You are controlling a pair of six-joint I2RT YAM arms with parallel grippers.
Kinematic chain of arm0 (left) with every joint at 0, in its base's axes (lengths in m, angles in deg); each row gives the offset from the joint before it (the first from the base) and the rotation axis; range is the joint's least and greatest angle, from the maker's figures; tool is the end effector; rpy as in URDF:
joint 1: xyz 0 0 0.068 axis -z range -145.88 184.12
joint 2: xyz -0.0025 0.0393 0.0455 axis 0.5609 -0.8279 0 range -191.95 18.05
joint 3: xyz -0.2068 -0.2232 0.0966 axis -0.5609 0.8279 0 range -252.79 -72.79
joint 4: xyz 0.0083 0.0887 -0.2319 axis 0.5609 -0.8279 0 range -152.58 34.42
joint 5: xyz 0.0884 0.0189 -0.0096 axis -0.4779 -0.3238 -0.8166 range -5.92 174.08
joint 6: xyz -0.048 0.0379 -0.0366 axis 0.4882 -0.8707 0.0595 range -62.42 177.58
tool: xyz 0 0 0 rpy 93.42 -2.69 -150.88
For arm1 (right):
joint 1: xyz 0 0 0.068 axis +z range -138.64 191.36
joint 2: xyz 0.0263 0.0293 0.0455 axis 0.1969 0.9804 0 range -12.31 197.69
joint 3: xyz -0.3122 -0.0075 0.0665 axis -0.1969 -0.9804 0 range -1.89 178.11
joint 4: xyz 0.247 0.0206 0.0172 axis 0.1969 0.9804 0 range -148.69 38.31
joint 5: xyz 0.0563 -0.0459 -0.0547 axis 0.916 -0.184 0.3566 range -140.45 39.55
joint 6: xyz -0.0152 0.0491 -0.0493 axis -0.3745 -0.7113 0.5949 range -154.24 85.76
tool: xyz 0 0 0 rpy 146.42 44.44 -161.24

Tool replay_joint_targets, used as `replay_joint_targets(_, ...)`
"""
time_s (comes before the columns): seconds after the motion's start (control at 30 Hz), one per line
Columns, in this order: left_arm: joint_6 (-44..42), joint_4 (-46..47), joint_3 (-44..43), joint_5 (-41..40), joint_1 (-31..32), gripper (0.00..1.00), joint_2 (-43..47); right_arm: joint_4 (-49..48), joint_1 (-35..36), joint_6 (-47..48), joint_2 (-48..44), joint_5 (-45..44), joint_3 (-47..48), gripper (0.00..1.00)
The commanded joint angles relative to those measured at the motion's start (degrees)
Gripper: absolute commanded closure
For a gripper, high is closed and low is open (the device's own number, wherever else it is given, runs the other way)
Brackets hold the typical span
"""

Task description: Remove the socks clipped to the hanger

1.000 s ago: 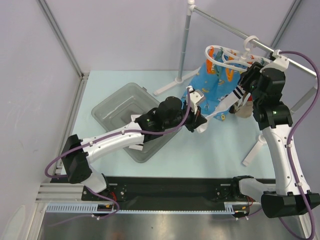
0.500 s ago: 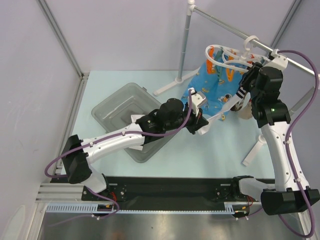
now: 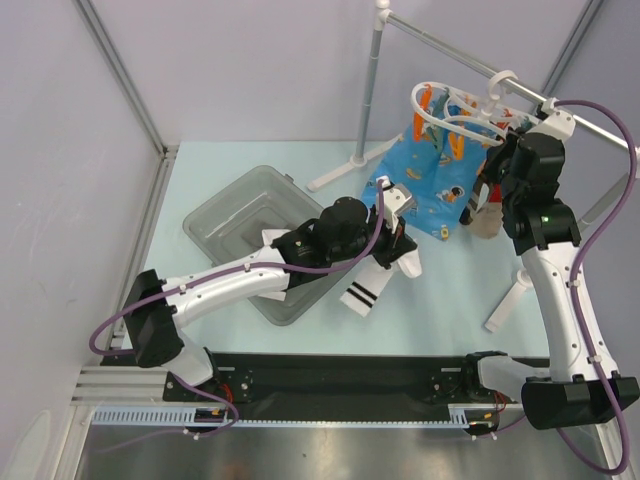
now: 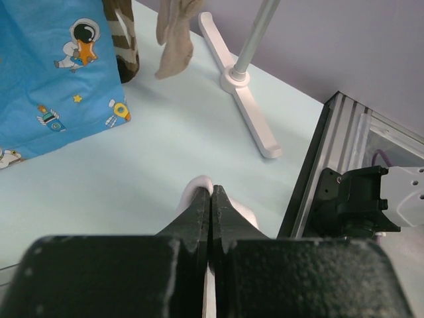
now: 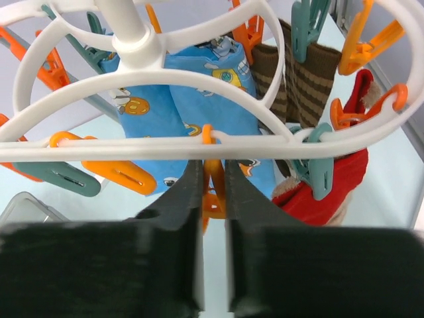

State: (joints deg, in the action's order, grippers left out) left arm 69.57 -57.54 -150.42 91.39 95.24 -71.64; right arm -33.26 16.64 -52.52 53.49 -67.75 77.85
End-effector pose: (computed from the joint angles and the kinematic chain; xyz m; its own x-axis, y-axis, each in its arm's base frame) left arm 0.1794 -0.3407 0.4036 -0.3072 0.1304 -0.9427 0.8836 0.4068 -0.2317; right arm 0.2300 0.0038 0.4859 -0.1249 0.2892 -0.9491 0.2542 0.9340 0.2511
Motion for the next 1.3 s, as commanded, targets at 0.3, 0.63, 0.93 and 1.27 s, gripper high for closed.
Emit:
replay_joint_targets(0.3,-2.1,-12.3,-3.3,-12.9,-5.0,1.0,11.0,5.5,0.2,-2.5,-6.6,6.7,-0.3,0.16)
replay_joint_targets(0.63,0.8,-24.6,4.2,-12.9,-25.5,1.0,19.4,10.4,0.1,-3.6,-16.9,9.1,-8.3,0.06)
replay_joint_targets(0.93,7.8,-23.2,14.3,-10.7,-36.8,1.0,13.0,13.2,0.1,-3.9,-22.6,11.3,-14.3,0.05)
replay_joint_targets(1.27,8.3,-23.7,12.8,-10.7,-37.5,0.15,12.8,11.8,-1.4,-3.6,-24.8,5.8,-25.2,0.05)
